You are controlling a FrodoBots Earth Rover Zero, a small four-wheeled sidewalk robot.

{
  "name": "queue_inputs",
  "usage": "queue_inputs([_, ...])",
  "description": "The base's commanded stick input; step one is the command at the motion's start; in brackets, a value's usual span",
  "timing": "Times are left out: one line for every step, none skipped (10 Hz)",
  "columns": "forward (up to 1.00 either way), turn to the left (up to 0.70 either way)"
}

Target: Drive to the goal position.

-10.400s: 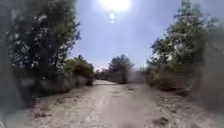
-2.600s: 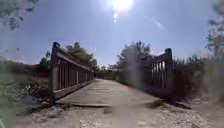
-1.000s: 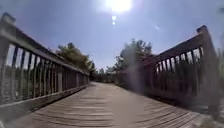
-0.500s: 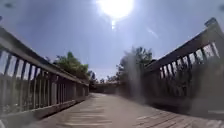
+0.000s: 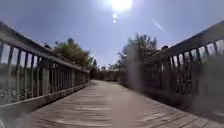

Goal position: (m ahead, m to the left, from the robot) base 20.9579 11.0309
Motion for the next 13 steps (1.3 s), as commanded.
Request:
queue_inputs([0.7,0.0])
queue_inputs([0.7,0.0])
queue_inputs([0.7,0.0])
queue_inputs([0.7,0.0])
queue_inputs([0.7,0.0])
queue_inputs([0.7,0.0])
queue_inputs([0.7,0.0])
queue_inputs([0.7,0.0])
queue_inputs([0.7,0.0])
queue_inputs([0.7,0.0])
queue_inputs([0.7,0.0])
queue_inputs([0.7,0.0])
queue_inputs([0.7,0.0])
